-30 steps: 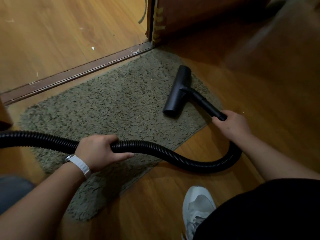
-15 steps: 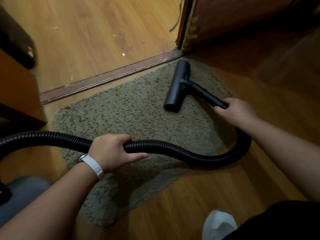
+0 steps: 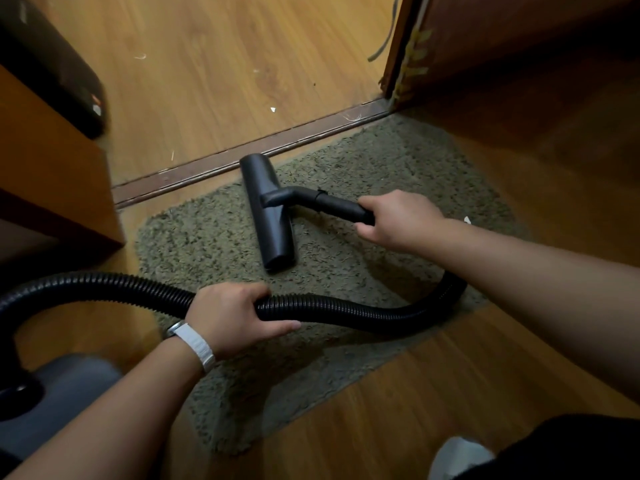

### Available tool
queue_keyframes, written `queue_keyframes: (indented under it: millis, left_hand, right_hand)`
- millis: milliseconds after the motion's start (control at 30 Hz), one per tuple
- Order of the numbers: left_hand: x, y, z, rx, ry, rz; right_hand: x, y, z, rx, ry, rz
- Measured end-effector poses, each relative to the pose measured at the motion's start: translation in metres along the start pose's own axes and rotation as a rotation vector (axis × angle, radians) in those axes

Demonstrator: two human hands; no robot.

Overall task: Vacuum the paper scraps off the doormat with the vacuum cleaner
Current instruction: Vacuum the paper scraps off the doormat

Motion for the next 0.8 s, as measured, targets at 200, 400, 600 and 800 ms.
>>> queue_keyframes:
  millis: [200,400,600,800]
  left_hand:
    - [-0.002,-0.005,-0.002,-0.005,-0.029,0.034]
    - [-0.011,-0.011,-0.004,0.029,-0.120,0.093]
    - [-0.008,-0.014,-0.003,0.036,-0.136,0.096]
    - [0.000,-0.019,-0.004,0.029,-0.118,0.102]
  right_hand:
    - [-0.016,-0.001,-0.002,-0.035,0.153,-0.018]
    - [-0.035,-0.010,-0.023,-0.076,0.417,-0.038]
    - [-0.047,-0.011,0.007,-0.038,0.240,-0.044]
    - [-0.069,-0.003,0.083,0.131,-0.233,-0.081]
Point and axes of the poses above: each hand's wrist, its own x-axis towards the middle knuckle, its own y-axis out of the back of the hand, z = x × y, the point moved 1 cm from there along x, towards the middle knuckle, and after that the axes turned 11 degrees about z, right-handed, at the moved point
